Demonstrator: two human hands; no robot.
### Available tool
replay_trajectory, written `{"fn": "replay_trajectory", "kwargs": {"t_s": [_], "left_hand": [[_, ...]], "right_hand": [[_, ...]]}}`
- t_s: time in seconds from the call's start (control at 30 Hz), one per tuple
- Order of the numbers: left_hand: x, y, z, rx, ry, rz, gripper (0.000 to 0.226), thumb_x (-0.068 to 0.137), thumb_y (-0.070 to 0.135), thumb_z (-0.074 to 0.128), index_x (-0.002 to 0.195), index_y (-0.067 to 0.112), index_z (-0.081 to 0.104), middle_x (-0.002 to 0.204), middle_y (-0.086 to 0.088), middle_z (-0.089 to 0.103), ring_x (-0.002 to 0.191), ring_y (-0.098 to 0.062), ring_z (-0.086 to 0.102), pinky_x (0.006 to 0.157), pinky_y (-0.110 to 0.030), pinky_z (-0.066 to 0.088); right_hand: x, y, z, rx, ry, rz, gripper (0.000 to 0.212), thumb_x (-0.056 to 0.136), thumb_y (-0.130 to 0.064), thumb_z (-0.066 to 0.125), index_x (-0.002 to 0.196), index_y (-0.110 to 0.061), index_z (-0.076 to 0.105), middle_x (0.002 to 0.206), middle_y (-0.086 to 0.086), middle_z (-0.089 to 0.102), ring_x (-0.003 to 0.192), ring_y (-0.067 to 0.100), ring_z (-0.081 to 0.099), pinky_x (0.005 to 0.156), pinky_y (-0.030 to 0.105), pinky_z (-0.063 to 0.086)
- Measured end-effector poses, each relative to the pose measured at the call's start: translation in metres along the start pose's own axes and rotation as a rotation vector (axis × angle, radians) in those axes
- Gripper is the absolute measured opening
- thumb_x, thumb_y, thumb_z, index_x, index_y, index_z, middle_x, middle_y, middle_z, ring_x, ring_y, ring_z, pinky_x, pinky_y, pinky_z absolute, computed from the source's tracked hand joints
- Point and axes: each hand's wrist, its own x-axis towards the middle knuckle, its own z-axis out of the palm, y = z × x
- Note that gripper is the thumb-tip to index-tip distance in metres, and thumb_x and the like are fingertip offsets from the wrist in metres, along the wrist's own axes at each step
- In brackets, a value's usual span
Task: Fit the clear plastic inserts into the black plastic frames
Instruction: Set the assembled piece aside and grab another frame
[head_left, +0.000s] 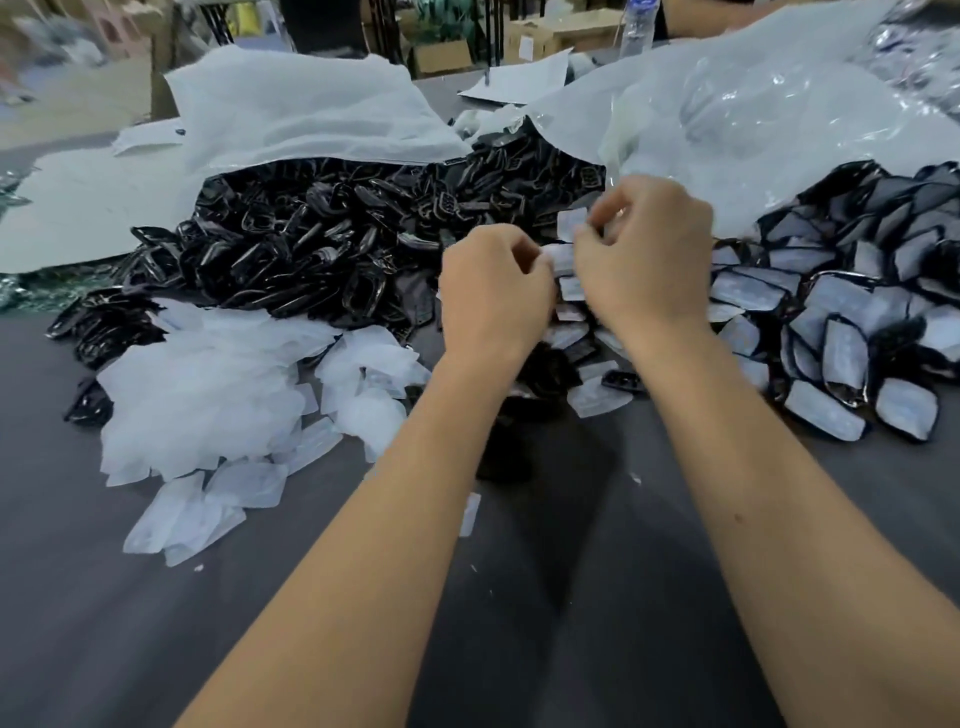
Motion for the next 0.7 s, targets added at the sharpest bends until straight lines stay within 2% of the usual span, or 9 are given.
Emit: {"fn": "replay_trajectory", "kwargs": {"t_s": [0.07, 0.17, 0.27, 0.33, 0.4, 0.5, 0.57, 0.63, 0.7], "left_hand": [[-0.003, -0.014, -0.019, 0.049, 0.025, -0.001, 0.011, 0.090, 0.022, 0.072, 0.088, 0.016, 0.081, 0.080, 0.005, 0.072, 0.079, -0.012, 0.063, 0.072, -0.022, 0.042], [-0.007, -0.034, -0.050, 0.146, 0.057, -0.006, 0.011, 0.089, 0.018, 0.070, 0.086, 0.015, 0.080, 0.078, 0.007, 0.069, 0.080, -0.013, 0.063, 0.072, -0.023, 0.040], [-0.012, -0.059, -0.080, 0.256, 0.114, -0.009, 0.015, 0.086, 0.010, 0.064, 0.084, 0.013, 0.078, 0.083, 0.002, 0.072, 0.088, -0.021, 0.064, 0.086, -0.032, 0.046], [-0.017, -0.079, -0.097, 0.318, 0.132, -0.058, 0.019, 0.087, 0.008, 0.062, 0.091, 0.014, 0.079, 0.097, -0.005, 0.071, 0.100, -0.028, 0.063, 0.093, -0.037, 0.047], [-0.023, -0.094, -0.105, 0.322, 0.149, -0.098, 0.023, 0.086, 0.003, 0.060, 0.098, 0.011, 0.078, 0.107, -0.009, 0.069, 0.106, -0.029, 0.061, 0.092, -0.031, 0.043], [-0.028, -0.101, -0.104, 0.261, 0.192, -0.056, 0.029, 0.084, -0.005, 0.057, 0.101, 0.007, 0.076, 0.105, -0.001, 0.061, 0.097, -0.016, 0.056, 0.084, -0.019, 0.037], [-0.028, -0.102, -0.101, 0.230, 0.198, -0.031, 0.030, 0.084, -0.007, 0.054, 0.101, 0.007, 0.075, 0.104, 0.000, 0.058, 0.093, -0.012, 0.054, 0.081, -0.018, 0.039], [-0.027, -0.106, -0.100, 0.200, 0.194, -0.025, 0.031, 0.085, -0.008, 0.053, 0.102, 0.007, 0.074, 0.105, -0.004, 0.061, 0.092, -0.015, 0.058, 0.080, -0.019, 0.042], [-0.026, -0.108, -0.097, 0.173, 0.184, -0.020, 0.033, 0.086, -0.009, 0.052, 0.105, 0.007, 0.074, 0.107, -0.007, 0.064, 0.094, -0.018, 0.060, 0.083, -0.024, 0.047]], "right_hand": [[-0.008, -0.015, 0.017, 0.014, -0.135, -0.085, 0.006, 0.090, -0.019, 0.070, 0.084, -0.018, 0.073, 0.074, -0.005, 0.064, 0.082, 0.020, 0.068, 0.083, 0.029, 0.053], [-0.014, -0.030, 0.040, -0.026, -0.346, -0.151, 0.006, 0.088, -0.019, 0.070, 0.084, -0.020, 0.074, 0.083, -0.001, 0.071, 0.087, 0.020, 0.068, 0.077, 0.028, 0.052], [-0.018, -0.043, 0.059, -0.046, -0.466, -0.226, 0.007, 0.089, -0.016, 0.070, 0.091, -0.020, 0.075, 0.090, 0.002, 0.072, 0.089, 0.022, 0.067, 0.078, 0.032, 0.055], [-0.022, -0.053, 0.071, -0.036, -0.518, -0.295, 0.016, 0.089, -0.012, 0.070, 0.102, -0.020, 0.074, 0.099, 0.005, 0.072, 0.097, 0.025, 0.066, 0.085, 0.035, 0.055], [-0.028, -0.061, 0.085, -0.119, -0.555, -0.439, 0.037, 0.090, -0.009, 0.066, 0.124, -0.023, 0.067, 0.119, 0.007, 0.065, 0.116, 0.028, 0.054, 0.096, 0.035, 0.048], [-0.037, -0.070, 0.099, -0.219, -0.628, -0.567, 0.058, 0.093, -0.004, 0.059, 0.145, -0.029, 0.055, 0.146, 0.004, 0.048, 0.141, 0.030, 0.029, 0.104, 0.046, 0.040], [-0.038, -0.071, 0.104, -0.190, -0.614, -0.561, 0.048, 0.094, -0.005, 0.061, 0.134, -0.031, 0.064, 0.142, -0.002, 0.052, 0.143, 0.027, 0.030, 0.105, 0.047, 0.037], [-0.037, -0.067, 0.105, -0.136, -0.557, -0.547, 0.033, 0.092, -0.006, 0.063, 0.113, -0.029, 0.073, 0.126, -0.004, 0.061, 0.133, 0.026, 0.040, 0.103, 0.048, 0.041], [-0.034, -0.061, 0.104, -0.070, -0.541, -0.537, 0.024, 0.090, -0.007, 0.066, 0.102, -0.026, 0.076, 0.117, -0.002, 0.066, 0.123, 0.027, 0.047, 0.099, 0.049, 0.044]]}}
